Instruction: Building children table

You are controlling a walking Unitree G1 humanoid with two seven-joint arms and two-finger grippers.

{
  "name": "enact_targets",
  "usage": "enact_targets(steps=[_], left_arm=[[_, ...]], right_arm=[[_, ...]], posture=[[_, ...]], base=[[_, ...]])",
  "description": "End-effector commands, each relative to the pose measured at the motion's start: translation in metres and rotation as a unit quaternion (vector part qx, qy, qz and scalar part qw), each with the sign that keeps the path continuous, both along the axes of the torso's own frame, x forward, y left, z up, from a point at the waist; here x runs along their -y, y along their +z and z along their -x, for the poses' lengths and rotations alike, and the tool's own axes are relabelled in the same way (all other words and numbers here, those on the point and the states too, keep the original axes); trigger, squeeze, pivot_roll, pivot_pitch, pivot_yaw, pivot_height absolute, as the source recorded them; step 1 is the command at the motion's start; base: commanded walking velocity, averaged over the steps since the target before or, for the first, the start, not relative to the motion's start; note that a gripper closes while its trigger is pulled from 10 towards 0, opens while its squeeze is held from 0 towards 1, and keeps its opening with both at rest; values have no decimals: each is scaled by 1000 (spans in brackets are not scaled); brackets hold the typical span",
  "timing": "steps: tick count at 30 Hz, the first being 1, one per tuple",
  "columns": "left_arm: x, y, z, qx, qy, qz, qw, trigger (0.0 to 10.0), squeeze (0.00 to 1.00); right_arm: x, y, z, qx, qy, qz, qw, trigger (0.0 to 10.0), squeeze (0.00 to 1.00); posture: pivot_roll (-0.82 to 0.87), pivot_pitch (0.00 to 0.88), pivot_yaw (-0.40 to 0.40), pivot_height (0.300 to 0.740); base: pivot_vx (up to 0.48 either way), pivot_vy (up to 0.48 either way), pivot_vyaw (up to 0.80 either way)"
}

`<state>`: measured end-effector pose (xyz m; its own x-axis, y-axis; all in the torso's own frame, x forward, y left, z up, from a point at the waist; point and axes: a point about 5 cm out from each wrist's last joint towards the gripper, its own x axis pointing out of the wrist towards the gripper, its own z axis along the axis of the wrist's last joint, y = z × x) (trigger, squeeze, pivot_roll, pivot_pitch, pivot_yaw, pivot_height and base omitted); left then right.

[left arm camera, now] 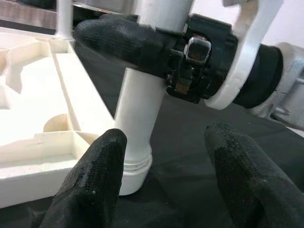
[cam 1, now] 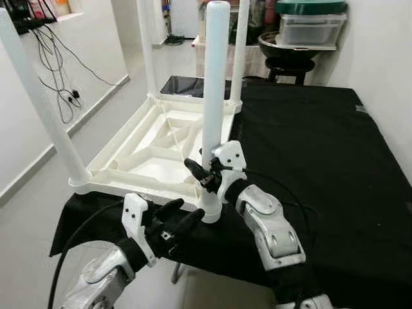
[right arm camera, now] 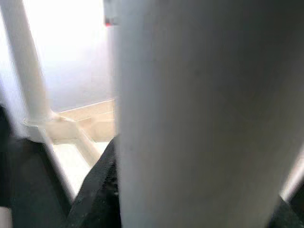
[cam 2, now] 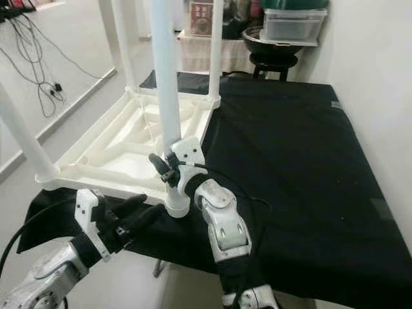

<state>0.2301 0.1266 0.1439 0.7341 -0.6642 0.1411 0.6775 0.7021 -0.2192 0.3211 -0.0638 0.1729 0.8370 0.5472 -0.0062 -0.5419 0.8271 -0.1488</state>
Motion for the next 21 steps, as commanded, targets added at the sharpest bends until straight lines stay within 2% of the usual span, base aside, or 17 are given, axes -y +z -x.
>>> enact_targets(steps=[1,5,9,11,13,16,18,19,20,21], left_arm=[[-3,-5,-1,-6,13,-4,1000,10000,0],[-3,-5,-2,-7,11,-6,1000,10000,0],[-4,-5,-1,-7,16,-8,1000,10000,0],[-8,-5,-1,-4,35,-15,999,10000,0],[-8,-5,-1,-4,35,-15,999,10000,0],[-19,-5,3,6,94,-42,995,10000,0],[-19,-5,3,6,94,-42,995,10000,0],[-21,-5,4,10,108,-51,993,10000,0],[-31,-5,7,13,157,-76,985,10000,0],[-31,-5,7,13,157,-76,985,10000,0]], right_arm=[[6,-21,3,-56,-22,12,998,10000,1000],[3,-11,5,-53,16,-35,998,10000,1000],[9,-6,8,-44,36,-47,997,10000,1000],[21,-5,14,-38,46,-55,997,10000,1000],[21,-5,14,-38,46,-55,997,10000,1000],[51,-17,35,-50,35,-60,996,10000,1000],[51,-17,35,-50,35,-60,996,10000,1000],[57,-20,41,-55,30,-60,996,10000,1000],[66,-30,61,-71,32,-50,996,10000,749],[66,-30,61,-71,32,-50,996,10000,749]], posture=[[-4,37,-13,740],[-4,35,-10,740],[-6,35,-9,740],[-9,40,-7,740],[-9,40,-7,740],[-9,47,3,740],[-9,47,3,740],[-9,47,3,740],[-9,47,15,740],[-9,47,15,740]], base=[[0,0,0],[0,0,0],[0,0,0],[0,0,0],[0,0,0],[0,0,0],[0,0,0],[0,0,0],[0,0,0],[0,0,0]])
